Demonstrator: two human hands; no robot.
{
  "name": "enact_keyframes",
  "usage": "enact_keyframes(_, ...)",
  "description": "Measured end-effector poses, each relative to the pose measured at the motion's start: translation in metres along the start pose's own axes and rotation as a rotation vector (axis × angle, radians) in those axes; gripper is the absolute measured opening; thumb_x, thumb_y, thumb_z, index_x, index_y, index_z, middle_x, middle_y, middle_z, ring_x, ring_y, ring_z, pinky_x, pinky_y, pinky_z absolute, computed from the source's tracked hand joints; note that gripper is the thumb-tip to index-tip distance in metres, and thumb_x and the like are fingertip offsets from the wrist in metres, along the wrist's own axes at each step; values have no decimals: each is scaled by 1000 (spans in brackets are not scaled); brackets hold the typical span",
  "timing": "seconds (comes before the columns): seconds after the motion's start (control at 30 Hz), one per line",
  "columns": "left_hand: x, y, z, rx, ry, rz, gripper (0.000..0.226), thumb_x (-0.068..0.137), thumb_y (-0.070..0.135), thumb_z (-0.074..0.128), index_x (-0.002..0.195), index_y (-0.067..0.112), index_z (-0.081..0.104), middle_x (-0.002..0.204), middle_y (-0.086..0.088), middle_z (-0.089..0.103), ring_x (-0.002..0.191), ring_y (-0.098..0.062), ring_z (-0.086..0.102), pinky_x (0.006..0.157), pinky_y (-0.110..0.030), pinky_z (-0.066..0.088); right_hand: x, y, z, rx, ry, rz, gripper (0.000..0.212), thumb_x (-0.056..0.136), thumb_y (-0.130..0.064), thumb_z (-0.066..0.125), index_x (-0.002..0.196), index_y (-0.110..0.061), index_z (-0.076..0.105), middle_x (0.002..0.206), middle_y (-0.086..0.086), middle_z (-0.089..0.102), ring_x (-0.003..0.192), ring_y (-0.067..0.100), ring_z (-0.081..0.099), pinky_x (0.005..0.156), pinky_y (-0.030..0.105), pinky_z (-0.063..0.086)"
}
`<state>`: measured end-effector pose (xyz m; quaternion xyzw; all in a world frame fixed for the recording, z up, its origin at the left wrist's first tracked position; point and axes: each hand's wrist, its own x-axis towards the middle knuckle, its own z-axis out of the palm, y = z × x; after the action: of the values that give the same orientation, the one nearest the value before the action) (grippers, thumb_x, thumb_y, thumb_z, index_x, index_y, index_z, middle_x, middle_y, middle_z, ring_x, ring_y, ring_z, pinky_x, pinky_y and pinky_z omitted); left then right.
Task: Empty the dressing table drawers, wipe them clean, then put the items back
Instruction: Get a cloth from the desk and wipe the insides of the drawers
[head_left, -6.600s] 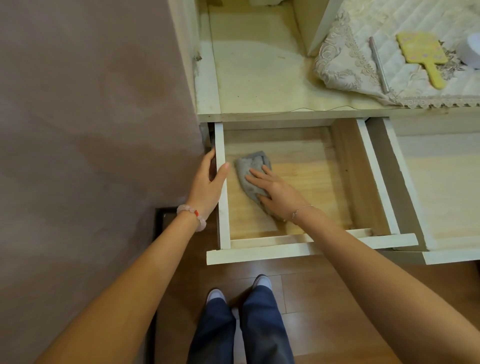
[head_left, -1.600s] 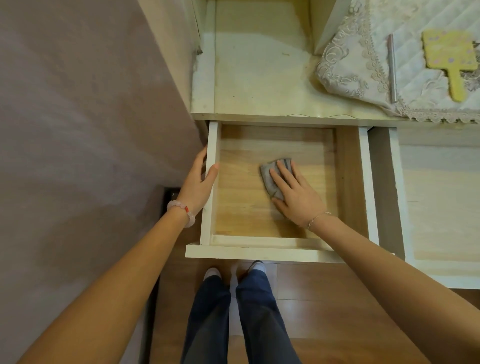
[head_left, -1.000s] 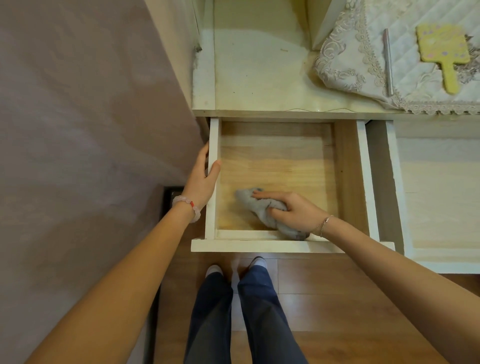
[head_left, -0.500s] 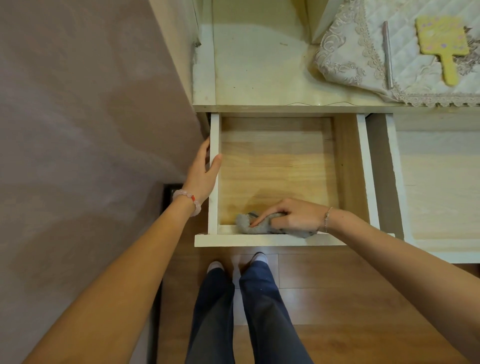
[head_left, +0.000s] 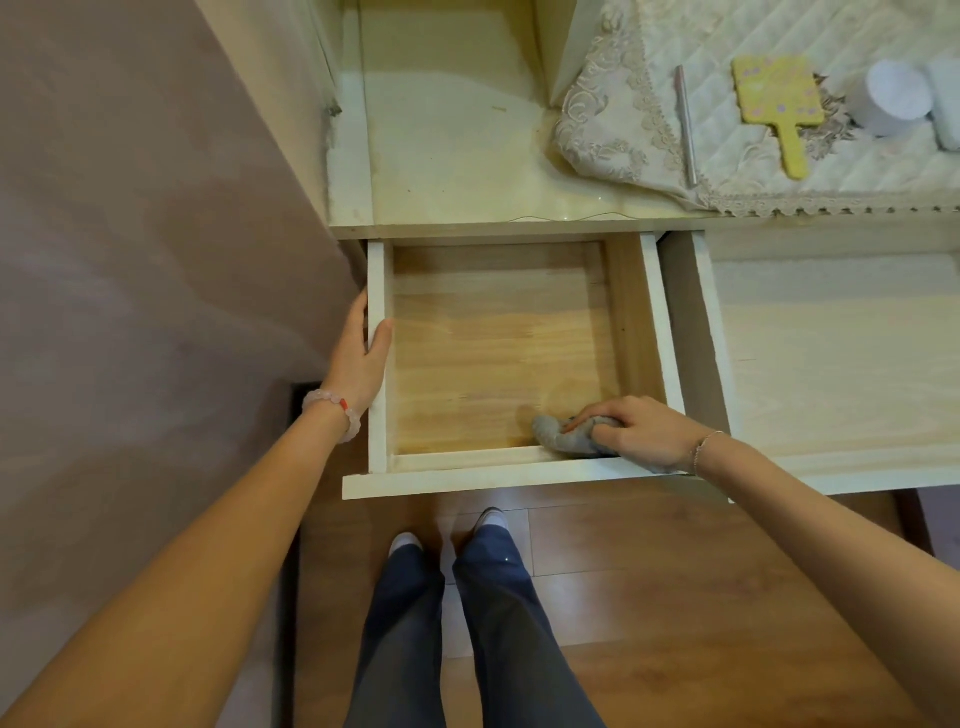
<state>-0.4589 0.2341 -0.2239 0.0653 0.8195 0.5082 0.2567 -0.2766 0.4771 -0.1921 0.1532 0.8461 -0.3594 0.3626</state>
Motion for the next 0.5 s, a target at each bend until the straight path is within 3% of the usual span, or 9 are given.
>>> enact_keyframes(0.17, -1, 1, 1, 44, 2, 22, 49, 102, 22, 33, 148, 20, 16, 151, 4, 27, 137, -10, 25, 100, -14, 21, 4, -18, 7, 114, -6, -49, 30, 95, -20, 42, 117, -22, 62, 109, -5, 62, 102, 13, 56, 87, 20, 44)
enact_keyframes(0.27, 0, 0, 0, 86, -14, 28, 50, 102, 23, 32, 149, 19, 15, 152, 2, 25, 139, -13, 24, 104, -18, 20, 15, -40, 19, 198, 5, -104, 31, 93, -18, 43, 117, -22, 62, 114, -1, 63, 105, 15, 55, 95, 28, 45)
enact_keyframes(0.37, 3, -2, -3, 125, -43, 22, 51, 101, 25, 34, 149, 19, 15, 153, 1, 24, 140, -14, 23, 107, -22, 20, 24, -63, 29, 241, 16, -155, 32, 91, -14, 46, 118, -20, 63, 114, -3, 62, 105, 11, 53, 94, 23, 42)
enact_keyframes(0.5, 6, -2, -12, 190, -79, -14, 52, 99, 26, 40, 148, 18, 22, 149, -2, 34, 136, -20, 33, 112, -38, 29, 30, -66, 35, 169, 23, -133, 27, 87, -21, 57, 112, -22, 66, 111, 0, 67, 103, 15, 58, 94, 30, 47)
